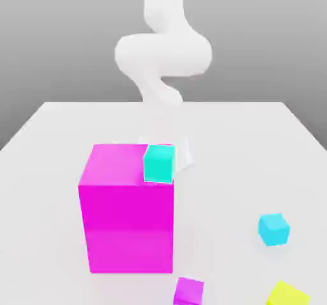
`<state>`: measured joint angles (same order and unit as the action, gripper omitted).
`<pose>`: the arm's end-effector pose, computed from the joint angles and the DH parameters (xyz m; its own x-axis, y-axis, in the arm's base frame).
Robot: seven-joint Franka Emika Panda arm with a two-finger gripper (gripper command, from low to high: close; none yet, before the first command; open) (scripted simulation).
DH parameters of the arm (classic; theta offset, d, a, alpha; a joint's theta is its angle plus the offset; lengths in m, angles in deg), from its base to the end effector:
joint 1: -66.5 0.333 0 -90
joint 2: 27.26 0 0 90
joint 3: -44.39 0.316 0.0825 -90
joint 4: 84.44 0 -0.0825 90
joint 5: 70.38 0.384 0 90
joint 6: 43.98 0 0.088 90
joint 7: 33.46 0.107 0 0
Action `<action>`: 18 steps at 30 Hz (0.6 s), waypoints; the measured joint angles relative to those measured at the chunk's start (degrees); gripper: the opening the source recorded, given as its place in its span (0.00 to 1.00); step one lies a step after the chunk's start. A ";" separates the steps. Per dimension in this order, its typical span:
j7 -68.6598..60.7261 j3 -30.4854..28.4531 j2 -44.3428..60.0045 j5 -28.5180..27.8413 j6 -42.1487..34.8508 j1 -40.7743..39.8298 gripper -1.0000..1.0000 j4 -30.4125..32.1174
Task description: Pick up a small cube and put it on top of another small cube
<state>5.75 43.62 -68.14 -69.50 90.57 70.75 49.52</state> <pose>0.3796 0.0216 0.6657 0.6201 -0.6064 0.4977 -0.4245 -0.7929 -0.4372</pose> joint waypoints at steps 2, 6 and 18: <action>-5.57 -0.63 4.19 0.72 2.36 3.64 0.50 1.85; -16.24 -1.30 12.15 2.22 6.81 10.09 0.50 5.36; -46.40 2.02 35.70 4.58 20.07 24.54 0.50 15.77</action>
<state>-40.65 45.64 -32.45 -64.92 110.65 95.29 65.30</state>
